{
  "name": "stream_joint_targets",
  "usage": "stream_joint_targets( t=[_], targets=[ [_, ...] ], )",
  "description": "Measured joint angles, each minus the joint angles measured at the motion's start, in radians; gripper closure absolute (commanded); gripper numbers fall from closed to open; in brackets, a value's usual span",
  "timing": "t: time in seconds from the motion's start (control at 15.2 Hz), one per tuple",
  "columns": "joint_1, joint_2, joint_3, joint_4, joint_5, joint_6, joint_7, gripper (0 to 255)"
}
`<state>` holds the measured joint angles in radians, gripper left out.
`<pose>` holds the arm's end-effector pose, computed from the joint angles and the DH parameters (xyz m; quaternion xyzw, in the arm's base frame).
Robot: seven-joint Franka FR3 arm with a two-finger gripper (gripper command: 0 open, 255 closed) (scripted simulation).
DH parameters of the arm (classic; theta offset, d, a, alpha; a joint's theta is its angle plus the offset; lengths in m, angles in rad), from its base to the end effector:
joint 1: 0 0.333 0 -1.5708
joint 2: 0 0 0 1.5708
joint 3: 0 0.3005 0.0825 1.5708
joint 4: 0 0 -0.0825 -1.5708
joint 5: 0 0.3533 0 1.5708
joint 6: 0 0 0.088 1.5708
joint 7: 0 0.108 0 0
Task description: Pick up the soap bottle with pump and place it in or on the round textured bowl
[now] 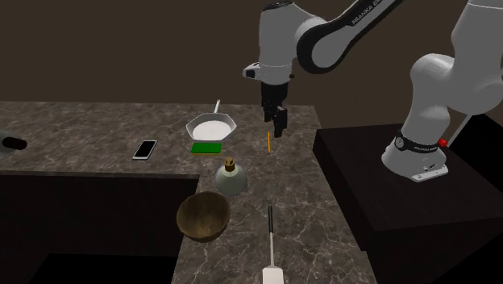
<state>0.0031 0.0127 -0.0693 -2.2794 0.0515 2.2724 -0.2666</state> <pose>0.4910 -0.0312 0.3514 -0.9963 -0.0833 0.0065 0.0204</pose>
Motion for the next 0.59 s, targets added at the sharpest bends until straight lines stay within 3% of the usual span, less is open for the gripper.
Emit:
stream_joint_targets(
  t=[0.59],
  targets=[
    [-0.013,0.365,0.001,0.255,0.024,0.120,-0.033,0]
  ],
)
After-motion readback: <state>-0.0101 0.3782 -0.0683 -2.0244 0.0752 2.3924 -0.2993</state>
